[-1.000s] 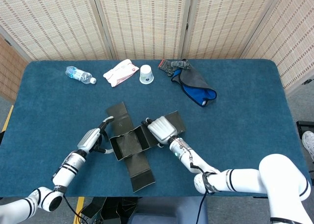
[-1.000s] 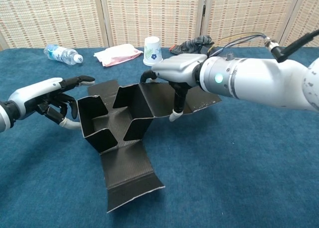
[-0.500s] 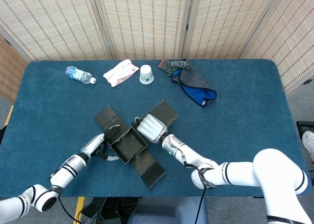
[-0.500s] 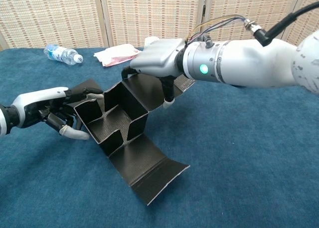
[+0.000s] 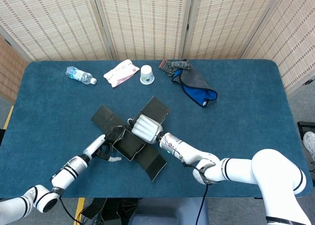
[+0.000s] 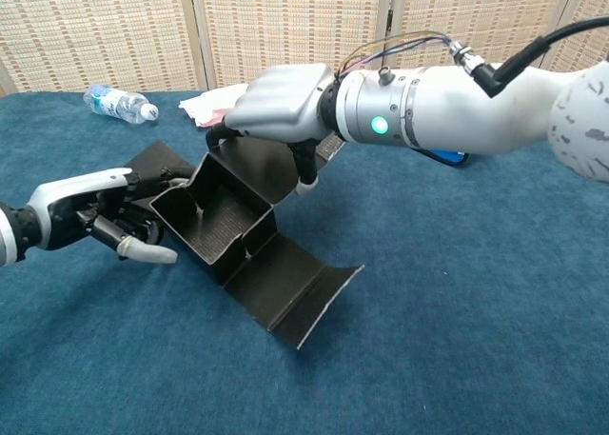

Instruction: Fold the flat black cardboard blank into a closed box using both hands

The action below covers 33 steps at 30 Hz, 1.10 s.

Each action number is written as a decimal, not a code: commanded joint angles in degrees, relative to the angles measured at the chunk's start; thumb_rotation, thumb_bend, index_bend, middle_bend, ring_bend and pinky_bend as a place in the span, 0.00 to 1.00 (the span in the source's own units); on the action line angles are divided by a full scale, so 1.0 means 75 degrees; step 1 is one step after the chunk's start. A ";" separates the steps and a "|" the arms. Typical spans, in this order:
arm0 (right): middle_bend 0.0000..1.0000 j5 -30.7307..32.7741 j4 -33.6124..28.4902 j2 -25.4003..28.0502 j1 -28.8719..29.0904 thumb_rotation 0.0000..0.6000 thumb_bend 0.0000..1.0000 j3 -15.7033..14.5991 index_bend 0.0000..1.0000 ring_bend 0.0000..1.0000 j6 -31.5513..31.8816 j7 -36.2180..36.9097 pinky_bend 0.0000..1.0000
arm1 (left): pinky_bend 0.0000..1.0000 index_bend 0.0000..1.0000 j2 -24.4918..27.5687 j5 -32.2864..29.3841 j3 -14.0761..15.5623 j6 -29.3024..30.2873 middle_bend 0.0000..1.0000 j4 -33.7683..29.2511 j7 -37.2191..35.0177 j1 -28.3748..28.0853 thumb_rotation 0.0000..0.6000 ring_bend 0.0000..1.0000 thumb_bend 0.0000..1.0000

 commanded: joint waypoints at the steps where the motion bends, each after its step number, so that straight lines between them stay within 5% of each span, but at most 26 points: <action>1: 0.33 -0.0126 0.0120 -0.0022 0.0025 1.00 0.19 -0.0007 0.36 0.79 -0.0080 0.0083 0.93 | 0.73 0.00 -0.0157 -0.0090 -0.0068 0.0087 0.00 0.0125 0.0023 0.0001 1.00 0.48 0.07; 15: 0.33 -0.0331 0.0693 -0.0083 0.0103 1.00 0.19 -0.0089 0.37 0.79 -0.0344 -0.0065 0.93 | 0.73 0.00 -0.0328 -0.0536 -0.0278 0.0030 0.00 0.0256 0.0234 0.0024 1.00 0.48 0.07; 33: 0.33 -0.1819 0.1728 -0.0313 0.0271 1.00 0.19 -0.0317 0.38 0.79 -0.0182 0.0063 0.93 | 0.73 0.00 -0.0311 -0.0612 -0.0478 -0.0611 0.00 0.0349 -0.0362 -0.0416 1.00 0.47 0.07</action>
